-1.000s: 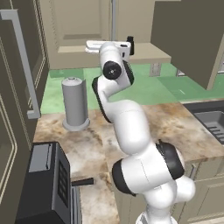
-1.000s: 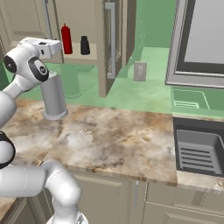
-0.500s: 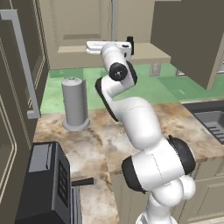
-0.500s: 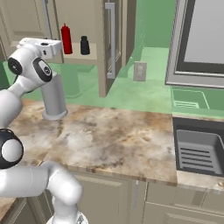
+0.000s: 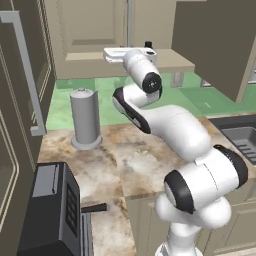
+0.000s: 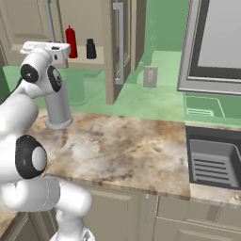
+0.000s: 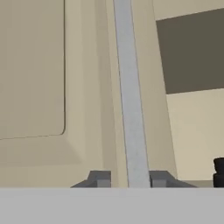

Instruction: Move the ketchup and shaker from the cabinet to the dining counter.

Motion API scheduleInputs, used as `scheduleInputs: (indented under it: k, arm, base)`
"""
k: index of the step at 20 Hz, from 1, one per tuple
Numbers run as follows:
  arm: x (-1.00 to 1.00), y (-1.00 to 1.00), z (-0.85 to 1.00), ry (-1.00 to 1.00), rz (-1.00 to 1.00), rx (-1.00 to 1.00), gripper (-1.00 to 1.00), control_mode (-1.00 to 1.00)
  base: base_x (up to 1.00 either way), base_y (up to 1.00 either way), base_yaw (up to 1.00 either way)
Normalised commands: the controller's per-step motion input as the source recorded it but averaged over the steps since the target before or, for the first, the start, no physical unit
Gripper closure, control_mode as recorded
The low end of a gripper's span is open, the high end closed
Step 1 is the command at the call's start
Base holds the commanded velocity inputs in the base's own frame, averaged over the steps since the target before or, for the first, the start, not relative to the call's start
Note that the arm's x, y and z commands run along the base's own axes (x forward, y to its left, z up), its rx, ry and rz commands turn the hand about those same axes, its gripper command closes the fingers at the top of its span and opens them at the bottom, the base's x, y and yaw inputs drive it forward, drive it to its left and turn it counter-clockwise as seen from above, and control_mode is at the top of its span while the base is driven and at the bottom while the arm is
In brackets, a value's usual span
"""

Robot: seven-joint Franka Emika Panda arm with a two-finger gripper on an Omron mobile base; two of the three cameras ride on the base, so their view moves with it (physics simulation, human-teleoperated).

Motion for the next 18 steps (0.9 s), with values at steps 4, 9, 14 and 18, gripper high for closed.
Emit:
scheduleInputs:
  k: [4, 9, 14, 18]
  arm:
    - [-0.63, 0.15, 0.50, 0.00, 0.10, -0.02, 1.00, -1.00]
    - [-0.74, 0.27, 0.65, 0.00, 0.04, -0.03, 1.00, -1.00]
    - [-0.70, 0.31, 0.60, 0.00, 0.03, -0.06, 1.00, -1.00]
    - [-0.70, 0.38, 0.50, 0.00, 0.02, -0.06, 1.00, -1.00]
  base:
    - [0.00, 0.00, 0.00]
    - [0.00, 0.00, 0.00]
    - [0.00, 0.00, 0.00]
    - [0.00, 0.00, 0.00]
